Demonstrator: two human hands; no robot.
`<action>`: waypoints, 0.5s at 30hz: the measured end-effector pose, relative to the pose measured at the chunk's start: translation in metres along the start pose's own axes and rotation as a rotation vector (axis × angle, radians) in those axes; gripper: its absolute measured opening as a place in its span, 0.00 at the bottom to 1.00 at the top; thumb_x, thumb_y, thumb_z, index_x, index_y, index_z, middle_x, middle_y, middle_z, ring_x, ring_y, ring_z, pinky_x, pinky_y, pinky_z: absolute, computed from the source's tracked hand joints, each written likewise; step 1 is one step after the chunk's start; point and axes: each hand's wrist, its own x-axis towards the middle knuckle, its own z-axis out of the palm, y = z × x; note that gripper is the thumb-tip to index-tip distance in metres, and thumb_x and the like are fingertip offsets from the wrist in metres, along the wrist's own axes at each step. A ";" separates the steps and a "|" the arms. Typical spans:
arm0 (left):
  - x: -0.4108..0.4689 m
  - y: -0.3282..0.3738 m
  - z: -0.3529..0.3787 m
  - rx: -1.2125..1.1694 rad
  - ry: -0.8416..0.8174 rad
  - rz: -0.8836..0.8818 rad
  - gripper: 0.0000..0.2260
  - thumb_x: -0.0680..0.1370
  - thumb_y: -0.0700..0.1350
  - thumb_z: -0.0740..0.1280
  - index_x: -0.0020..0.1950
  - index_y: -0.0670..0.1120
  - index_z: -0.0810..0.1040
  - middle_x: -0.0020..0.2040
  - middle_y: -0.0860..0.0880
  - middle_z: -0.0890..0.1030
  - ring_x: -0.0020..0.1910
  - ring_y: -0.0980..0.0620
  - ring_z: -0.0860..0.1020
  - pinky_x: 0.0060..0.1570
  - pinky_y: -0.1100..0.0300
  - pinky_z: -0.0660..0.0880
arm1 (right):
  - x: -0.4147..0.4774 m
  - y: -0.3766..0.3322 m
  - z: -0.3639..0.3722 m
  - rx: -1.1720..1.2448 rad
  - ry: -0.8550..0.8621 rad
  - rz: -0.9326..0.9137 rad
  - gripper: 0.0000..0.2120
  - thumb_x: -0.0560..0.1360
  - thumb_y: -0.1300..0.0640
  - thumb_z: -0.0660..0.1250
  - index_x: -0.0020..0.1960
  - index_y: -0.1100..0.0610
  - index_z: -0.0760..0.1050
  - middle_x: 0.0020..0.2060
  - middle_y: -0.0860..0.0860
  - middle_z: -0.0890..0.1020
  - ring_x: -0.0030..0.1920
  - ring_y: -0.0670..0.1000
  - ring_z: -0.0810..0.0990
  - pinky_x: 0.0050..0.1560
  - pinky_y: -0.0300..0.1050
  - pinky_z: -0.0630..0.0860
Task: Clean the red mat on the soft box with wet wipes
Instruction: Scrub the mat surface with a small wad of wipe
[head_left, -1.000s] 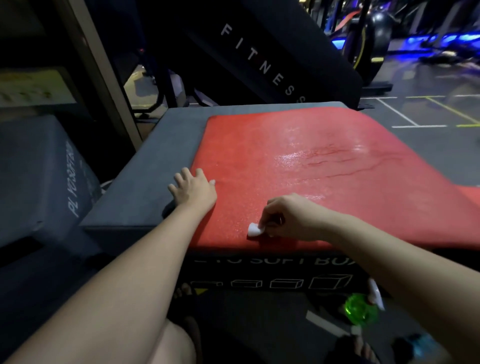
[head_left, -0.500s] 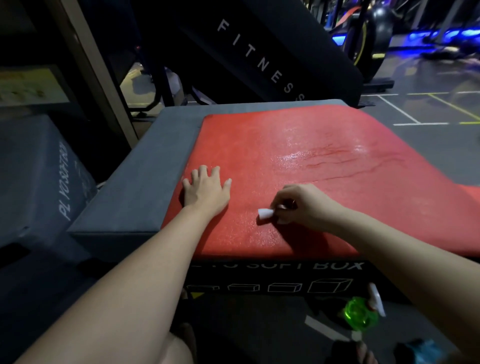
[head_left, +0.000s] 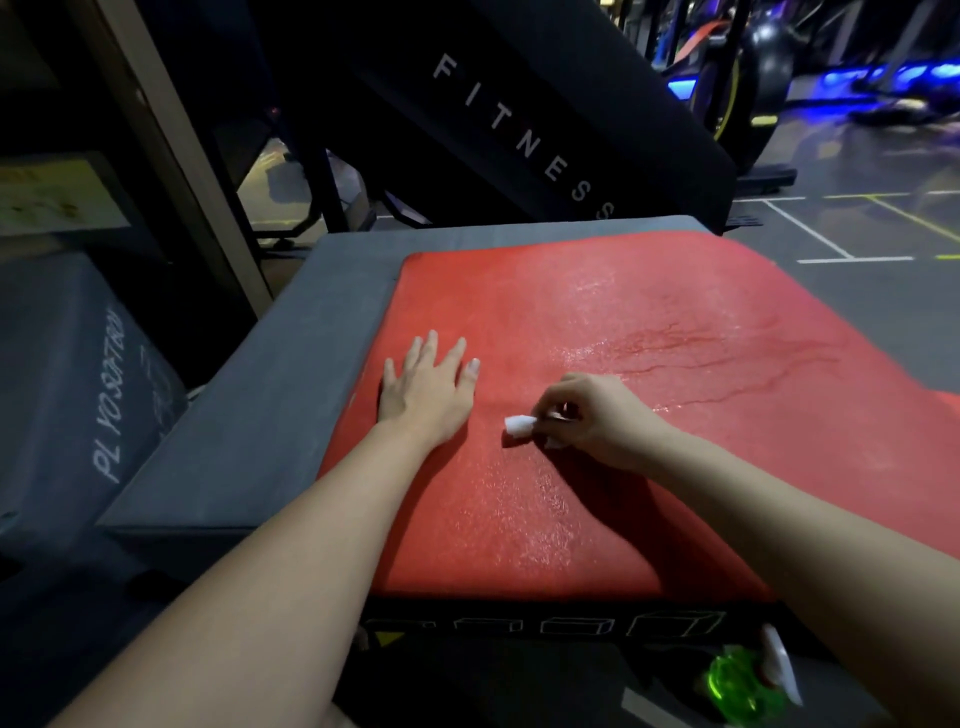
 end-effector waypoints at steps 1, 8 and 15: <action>0.004 0.000 0.000 0.004 0.000 -0.002 0.25 0.85 0.61 0.48 0.83 0.58 0.57 0.84 0.48 0.51 0.83 0.49 0.48 0.80 0.42 0.45 | 0.006 0.003 0.002 -0.016 0.016 0.000 0.05 0.70 0.49 0.75 0.45 0.48 0.83 0.40 0.49 0.80 0.40 0.49 0.78 0.42 0.45 0.72; 0.027 -0.002 0.000 0.016 -0.001 0.037 0.25 0.85 0.61 0.48 0.82 0.58 0.56 0.84 0.50 0.53 0.83 0.50 0.50 0.80 0.43 0.46 | 0.024 0.002 -0.020 0.100 -0.417 -0.072 0.05 0.70 0.52 0.76 0.47 0.47 0.85 0.40 0.48 0.84 0.39 0.43 0.80 0.39 0.37 0.72; 0.030 -0.023 0.015 0.066 -0.071 0.071 0.26 0.85 0.62 0.46 0.83 0.60 0.52 0.84 0.51 0.49 0.83 0.52 0.46 0.80 0.42 0.41 | 0.058 0.027 0.002 -0.049 0.076 0.011 0.10 0.67 0.56 0.78 0.48 0.49 0.85 0.42 0.50 0.80 0.43 0.51 0.78 0.41 0.42 0.68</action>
